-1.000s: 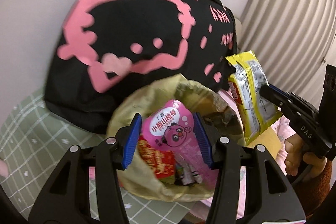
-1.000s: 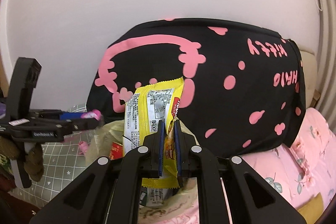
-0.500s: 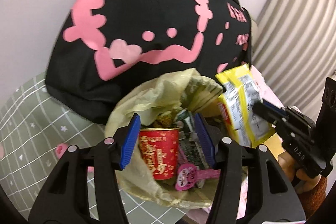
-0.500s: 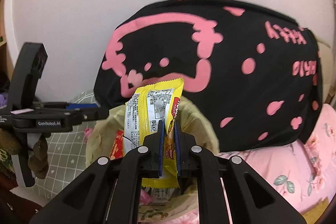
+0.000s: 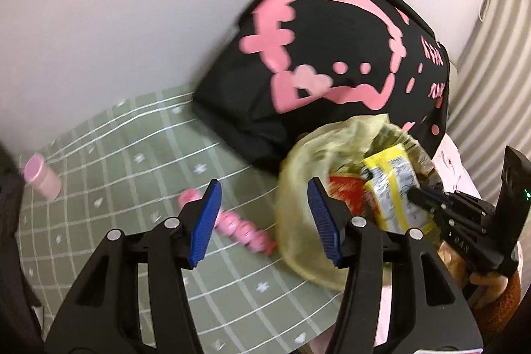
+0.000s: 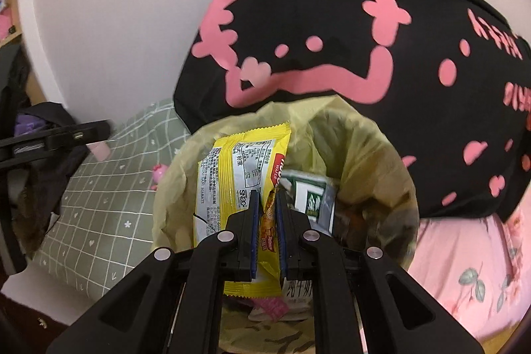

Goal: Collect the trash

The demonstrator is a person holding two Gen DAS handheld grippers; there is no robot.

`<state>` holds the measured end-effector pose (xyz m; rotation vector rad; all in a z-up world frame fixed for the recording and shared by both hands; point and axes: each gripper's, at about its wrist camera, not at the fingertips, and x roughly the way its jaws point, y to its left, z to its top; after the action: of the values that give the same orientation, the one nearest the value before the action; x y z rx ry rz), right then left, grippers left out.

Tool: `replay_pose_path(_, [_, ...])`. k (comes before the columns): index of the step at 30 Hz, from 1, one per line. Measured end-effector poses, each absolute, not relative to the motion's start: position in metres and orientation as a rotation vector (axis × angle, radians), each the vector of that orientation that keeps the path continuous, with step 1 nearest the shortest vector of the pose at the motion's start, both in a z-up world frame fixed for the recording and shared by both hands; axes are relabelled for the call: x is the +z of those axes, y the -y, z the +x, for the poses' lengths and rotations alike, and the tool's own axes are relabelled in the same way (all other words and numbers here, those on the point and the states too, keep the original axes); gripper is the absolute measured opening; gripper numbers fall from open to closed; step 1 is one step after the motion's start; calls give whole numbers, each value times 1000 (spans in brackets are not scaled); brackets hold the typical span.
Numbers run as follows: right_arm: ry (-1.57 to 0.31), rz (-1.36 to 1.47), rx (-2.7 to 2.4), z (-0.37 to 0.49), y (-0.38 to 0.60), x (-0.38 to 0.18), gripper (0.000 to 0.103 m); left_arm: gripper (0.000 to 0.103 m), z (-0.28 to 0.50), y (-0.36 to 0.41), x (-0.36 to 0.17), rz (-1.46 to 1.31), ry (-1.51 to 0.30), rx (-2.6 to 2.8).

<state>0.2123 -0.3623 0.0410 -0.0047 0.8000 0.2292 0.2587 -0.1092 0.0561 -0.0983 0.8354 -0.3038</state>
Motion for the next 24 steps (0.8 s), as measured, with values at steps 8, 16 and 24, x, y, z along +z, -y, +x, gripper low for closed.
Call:
replay_pose_path(8, [-762,48,69,178,350,48,53,60,190,17,49,-139,-811,-215])
replay_pose_path(16, [-709,51,112,104,280,58,53,68,122,-20,41,-105,-784,-183])
replay_pose_path(24, [-686,55,134,60,219,56,53,68,89,-7,53,-62,-712,-179])
